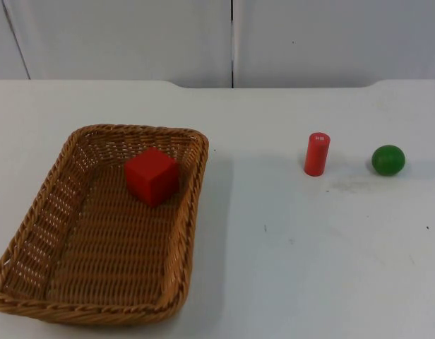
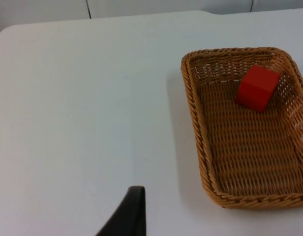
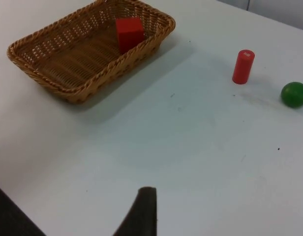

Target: Pick up the basket with the left hand and place the object to the left of the red cylinder into the basket with the right hand.

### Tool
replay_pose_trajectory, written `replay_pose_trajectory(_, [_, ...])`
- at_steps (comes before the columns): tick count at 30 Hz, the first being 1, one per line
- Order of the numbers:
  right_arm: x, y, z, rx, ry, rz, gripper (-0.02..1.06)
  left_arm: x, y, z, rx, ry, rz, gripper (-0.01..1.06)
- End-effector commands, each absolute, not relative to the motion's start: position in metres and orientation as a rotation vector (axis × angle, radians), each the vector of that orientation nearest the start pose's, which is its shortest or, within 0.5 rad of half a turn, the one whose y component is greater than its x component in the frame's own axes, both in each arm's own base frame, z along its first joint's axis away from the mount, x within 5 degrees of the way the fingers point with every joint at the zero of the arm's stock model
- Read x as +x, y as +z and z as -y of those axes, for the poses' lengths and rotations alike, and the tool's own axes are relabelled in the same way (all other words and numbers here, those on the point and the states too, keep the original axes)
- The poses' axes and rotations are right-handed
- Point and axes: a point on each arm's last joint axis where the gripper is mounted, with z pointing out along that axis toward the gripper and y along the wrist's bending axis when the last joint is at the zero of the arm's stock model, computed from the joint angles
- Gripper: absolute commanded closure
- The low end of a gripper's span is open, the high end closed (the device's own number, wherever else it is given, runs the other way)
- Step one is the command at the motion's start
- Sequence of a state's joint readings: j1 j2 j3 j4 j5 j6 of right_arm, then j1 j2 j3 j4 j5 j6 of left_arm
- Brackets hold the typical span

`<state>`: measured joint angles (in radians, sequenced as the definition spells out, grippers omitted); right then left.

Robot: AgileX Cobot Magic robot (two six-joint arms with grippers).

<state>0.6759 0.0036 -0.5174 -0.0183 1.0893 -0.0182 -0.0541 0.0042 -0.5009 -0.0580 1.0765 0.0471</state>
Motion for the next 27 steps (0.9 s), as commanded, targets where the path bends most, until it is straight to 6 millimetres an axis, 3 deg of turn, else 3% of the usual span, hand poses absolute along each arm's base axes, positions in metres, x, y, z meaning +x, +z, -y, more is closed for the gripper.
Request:
replay_pose_trajectory(1, [-0.0046, 0.28, 0.0061, -0.699, 0.378, -1.946, 0.19, -0.0053, 0.2745, 0.0047, 0.113, -0.082, -2.062, 0.0])
replay_pose_trajectory(7, [-0.0046, 0.28, 0.0061, -0.699, 0.378, -1.946, 0.0, -0.0053, 0.2745, 0.0047, 0.113, -0.082, -2.062, 0.0])
replay_pose_trajectory(27, [-0.0047, 0.28, 0.006, -0.699, 0.38, -1.946, -0.01, -0.0053, 0.2745, 0.0047, 0.111, -0.081, -2.062, 0.0])
